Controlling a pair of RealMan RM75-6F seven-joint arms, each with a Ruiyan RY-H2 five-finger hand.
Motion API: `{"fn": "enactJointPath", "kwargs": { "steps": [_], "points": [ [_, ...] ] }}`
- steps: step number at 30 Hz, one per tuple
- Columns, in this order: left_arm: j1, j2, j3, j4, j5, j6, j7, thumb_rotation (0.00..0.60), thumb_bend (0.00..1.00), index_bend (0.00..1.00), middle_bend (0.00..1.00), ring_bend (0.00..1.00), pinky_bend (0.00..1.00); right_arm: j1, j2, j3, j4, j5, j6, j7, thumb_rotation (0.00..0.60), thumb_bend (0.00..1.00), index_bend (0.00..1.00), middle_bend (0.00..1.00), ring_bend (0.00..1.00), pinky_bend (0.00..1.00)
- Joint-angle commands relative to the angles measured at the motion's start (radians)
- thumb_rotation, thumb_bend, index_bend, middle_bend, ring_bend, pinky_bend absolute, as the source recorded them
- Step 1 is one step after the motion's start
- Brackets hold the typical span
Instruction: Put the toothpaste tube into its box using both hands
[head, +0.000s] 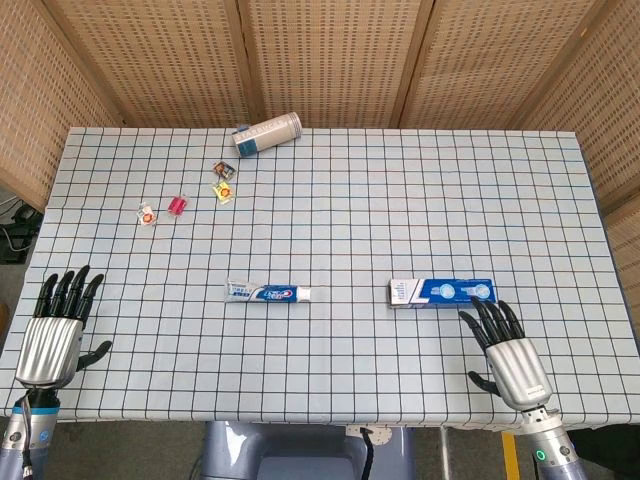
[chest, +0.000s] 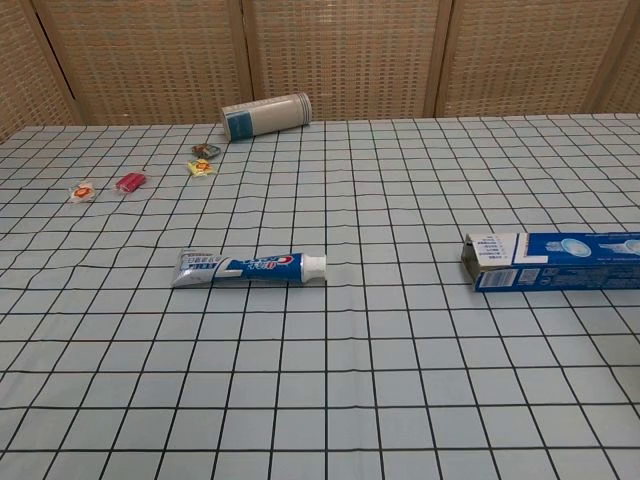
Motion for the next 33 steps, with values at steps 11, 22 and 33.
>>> {"fn": "enactJointPath", "kwargs": {
  "steps": [11, 22, 33],
  "points": [
    [-0.002, 0.001, 0.002, -0.002, 0.000, -0.005, -0.001, 0.600, 0.09, 0.05, 0.00, 0.00, 0.00, 0.001, 0.002, -0.005, -0.007, -0.005, -0.004, 0.005, 0.600, 0.13, 0.15, 0.00, 0.00, 0.00],
    [-0.004, 0.005, 0.001, -0.006, -0.009, -0.015, -0.003, 0.600, 0.09, 0.05, 0.00, 0.00, 0.00, 0.001, -0.005, -0.005, 0.004, -0.014, 0.003, 0.012, 0.600, 0.13, 0.15, 0.00, 0.00, 0.00],
    [-0.006, 0.003, 0.005, -0.007, -0.013, -0.025, 0.006, 0.600, 0.11, 0.07, 0.00, 0.00, 0.00, 0.000, -0.001, -0.006, -0.001, -0.015, 0.003, 0.018, 0.600, 0.13, 0.15, 0.00, 0.00, 0.00]
  ]
}}
